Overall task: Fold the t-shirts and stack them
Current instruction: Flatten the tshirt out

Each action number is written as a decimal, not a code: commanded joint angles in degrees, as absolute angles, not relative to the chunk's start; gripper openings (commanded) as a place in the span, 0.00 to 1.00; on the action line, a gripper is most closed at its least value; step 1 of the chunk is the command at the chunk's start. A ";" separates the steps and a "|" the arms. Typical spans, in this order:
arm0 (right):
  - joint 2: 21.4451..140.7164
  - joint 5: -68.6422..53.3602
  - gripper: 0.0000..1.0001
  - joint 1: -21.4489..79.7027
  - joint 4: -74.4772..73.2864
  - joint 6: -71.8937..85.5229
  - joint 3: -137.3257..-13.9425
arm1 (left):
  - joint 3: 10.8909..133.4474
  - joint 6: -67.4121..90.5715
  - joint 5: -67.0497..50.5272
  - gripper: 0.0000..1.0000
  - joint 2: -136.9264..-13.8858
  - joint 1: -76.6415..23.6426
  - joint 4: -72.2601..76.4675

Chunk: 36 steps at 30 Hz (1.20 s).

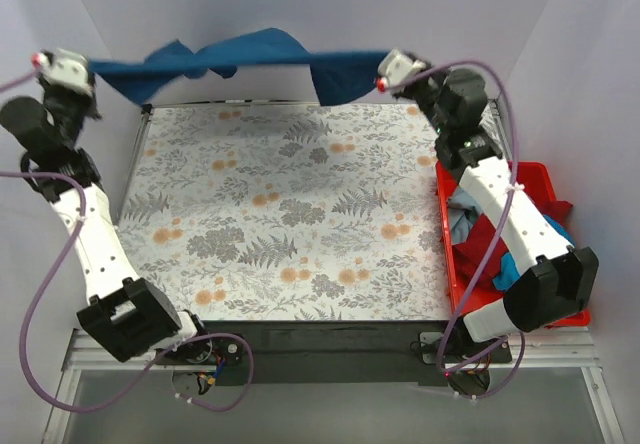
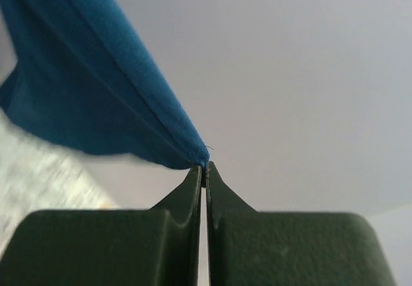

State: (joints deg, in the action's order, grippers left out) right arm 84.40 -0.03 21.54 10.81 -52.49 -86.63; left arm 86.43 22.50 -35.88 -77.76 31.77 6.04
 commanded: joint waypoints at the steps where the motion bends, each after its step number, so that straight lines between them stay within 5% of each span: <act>1: 83.07 -5.27 0.01 21.35 11.34 -61.15 -68.50 | 63.12 1.97 -45.25 0.00 -73.50 32.43 -2.69; 8: 82.35 -5.46 0.01 24.69 6.25 -71.08 -48.26 | 43.34 -20.28 -41.14 0.00 -70.65 32.52 -19.32; 16: 90.17 1.23 0.01 26.89 -7.98 -67.41 -49.92 | 48.69 -29.34 -36.65 0.01 -81.38 32.52 -41.62; 29: 82.26 -1.49 0.01 27.60 -24.16 -65.57 -47.37 | 48.34 -34.63 -30.76 0.00 -78.65 32.52 -63.36; 32: 82.97 -0.97 0.15 27.86 -26.54 -65.74 -47.55 | 45.99 -38.64 -29.01 0.09 -79.54 32.61 -68.89; 33: 83.14 -0.97 0.20 27.95 -26.89 -65.74 -47.64 | 44.66 -39.45 -27.87 0.26 -77.28 32.52 -67.86; 36: 82.71 -1.49 0.47 28.47 -30.05 -64.69 -48.77 | 40.61 -40.69 -24.00 0.41 -72.18 32.61 -64.00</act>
